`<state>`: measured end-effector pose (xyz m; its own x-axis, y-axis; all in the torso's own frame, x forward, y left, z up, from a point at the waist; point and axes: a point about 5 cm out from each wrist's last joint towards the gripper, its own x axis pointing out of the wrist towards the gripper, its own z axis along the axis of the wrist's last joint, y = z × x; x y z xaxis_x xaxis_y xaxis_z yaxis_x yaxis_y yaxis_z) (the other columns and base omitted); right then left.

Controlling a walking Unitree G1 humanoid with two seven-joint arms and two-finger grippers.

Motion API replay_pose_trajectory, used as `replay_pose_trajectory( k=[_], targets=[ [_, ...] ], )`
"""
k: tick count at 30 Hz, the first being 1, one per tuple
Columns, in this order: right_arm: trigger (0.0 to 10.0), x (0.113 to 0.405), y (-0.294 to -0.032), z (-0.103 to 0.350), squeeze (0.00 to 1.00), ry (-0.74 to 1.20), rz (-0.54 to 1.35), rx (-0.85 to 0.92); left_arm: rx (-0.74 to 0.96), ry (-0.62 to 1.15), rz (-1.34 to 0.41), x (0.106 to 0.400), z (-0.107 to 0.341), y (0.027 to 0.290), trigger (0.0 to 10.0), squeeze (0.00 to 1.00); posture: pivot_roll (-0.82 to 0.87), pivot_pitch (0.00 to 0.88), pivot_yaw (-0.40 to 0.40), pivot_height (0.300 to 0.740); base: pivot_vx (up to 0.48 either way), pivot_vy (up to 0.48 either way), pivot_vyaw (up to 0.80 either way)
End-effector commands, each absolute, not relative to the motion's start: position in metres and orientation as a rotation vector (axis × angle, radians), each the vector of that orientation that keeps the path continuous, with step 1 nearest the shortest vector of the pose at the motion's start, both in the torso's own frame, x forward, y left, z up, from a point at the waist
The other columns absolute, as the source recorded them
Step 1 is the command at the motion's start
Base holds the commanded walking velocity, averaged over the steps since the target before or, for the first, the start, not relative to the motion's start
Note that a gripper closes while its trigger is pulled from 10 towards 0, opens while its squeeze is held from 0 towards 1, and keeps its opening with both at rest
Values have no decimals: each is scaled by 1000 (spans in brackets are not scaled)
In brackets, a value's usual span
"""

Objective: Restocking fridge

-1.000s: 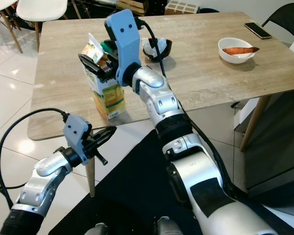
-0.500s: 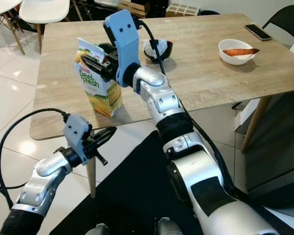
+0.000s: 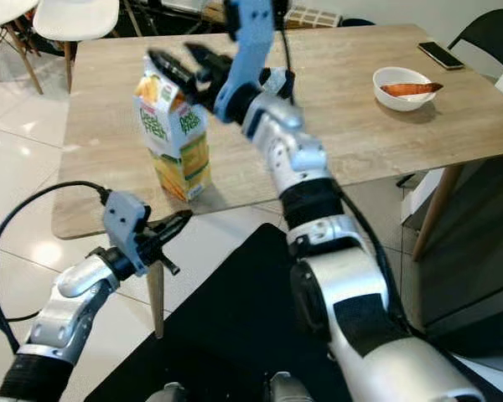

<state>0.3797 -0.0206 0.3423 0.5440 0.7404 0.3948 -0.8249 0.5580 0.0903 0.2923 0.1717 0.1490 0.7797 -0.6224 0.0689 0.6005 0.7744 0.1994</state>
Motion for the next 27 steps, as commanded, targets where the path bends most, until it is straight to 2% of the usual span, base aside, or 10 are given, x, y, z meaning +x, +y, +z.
replay_pose_trajectory(
  k=[1,4,5,9,11,14,15,16,18,27],
  targets=[
    [10000,381,-21,341,898,-327,936,283,191,-122,-668,292,146,172,10000,0,-77,122,-40,740,0,0,0],
    [10000,383,-30,347,816,-356,916,323,174,-139,-649,292,149,174,10000,0,-74,122,-46,740,0,0,0],
    [10000,384,-39,351,0,-379,906,366,152,-154,-629,292,152,176,10000,0,-72,123,-49,740,0,0,0],
    [10000,388,-60,358,0,-419,859,432,125,-182,-595,292,157,180,10000,0,-70,125,-53,740,0,0,0],
    [10000,394,-90,359,0,-449,771,478,93,-203,-579,289,159,185,10000,0,-69,127,-53,740,0,0,0],
    [10000,396,-99,358,0,-455,746,490,83,-206,-576,287,160,186,10000,0,-70,128,-53,740,0,0,0],
    [10000,399,-117,356,0,-469,667,482,74,-193,-571,283,156,188,10000,0,-69,131,-52,740,0,0,0],
    [10000,399,-117,356,0,-469,667,482,74,-193,-571,283,156,188,10000,0,-69,131,-52,740,0,0,0],
    [10000,404,-153,347,0,-481,494,443,54,-145,-567,274,143,190,10000,0,-68,134,-54,740,0,0,0],
    [10000,408,-220,300,0,-396,95,348,48,8,-522,252,95,193,10000,0,-57,138,-61,740,0,0,0]
  ],
)
